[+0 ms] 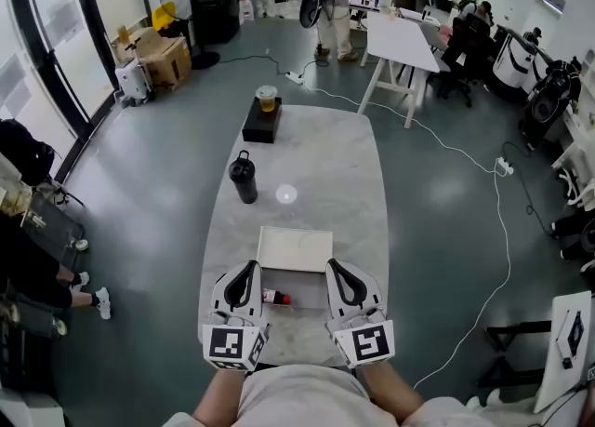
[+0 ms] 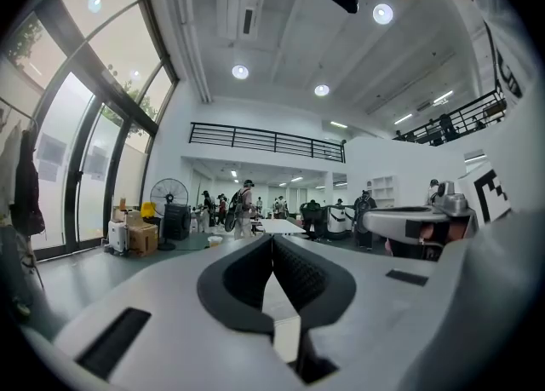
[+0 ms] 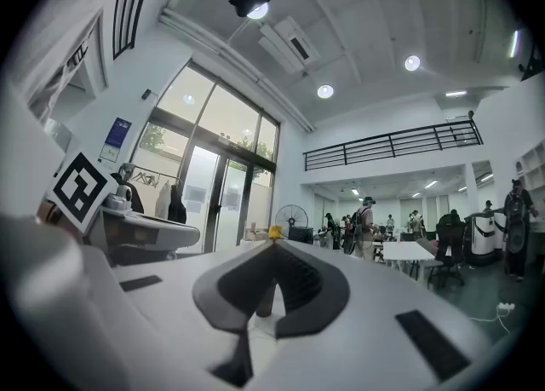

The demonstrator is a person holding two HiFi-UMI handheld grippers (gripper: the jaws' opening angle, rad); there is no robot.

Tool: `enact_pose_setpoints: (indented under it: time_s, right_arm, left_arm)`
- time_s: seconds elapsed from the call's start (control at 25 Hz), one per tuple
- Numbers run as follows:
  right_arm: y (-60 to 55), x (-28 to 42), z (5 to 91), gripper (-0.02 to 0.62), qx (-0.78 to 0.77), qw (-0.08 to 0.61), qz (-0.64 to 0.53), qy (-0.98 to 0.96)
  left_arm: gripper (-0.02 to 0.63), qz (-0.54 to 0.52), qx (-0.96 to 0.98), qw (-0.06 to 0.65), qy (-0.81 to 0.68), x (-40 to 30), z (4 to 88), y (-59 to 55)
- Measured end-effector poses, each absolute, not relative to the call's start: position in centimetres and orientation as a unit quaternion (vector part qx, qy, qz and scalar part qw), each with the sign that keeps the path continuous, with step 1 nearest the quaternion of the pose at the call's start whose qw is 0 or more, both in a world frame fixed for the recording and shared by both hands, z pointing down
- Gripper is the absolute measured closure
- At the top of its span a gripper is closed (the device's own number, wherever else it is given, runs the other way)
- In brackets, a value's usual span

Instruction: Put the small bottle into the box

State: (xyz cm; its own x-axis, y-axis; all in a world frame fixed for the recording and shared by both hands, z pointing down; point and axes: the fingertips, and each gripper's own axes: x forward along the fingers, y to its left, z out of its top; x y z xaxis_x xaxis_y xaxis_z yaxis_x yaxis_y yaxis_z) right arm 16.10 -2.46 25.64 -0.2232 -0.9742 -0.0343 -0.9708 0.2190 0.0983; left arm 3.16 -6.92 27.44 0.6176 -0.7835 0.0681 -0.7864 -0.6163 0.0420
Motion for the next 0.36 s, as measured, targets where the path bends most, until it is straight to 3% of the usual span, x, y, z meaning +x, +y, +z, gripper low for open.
enact_pose_setpoints:
  time_s: [0.36]
  right_arm:
    - [-2.5, 16.2, 26.7, 0.571, 0.623, 0.030, -0.032, -0.781]
  left_arm:
    - [0.583, 0.023, 0.900, 0.031, -0.433, 3.5, 27.6, -7.0]
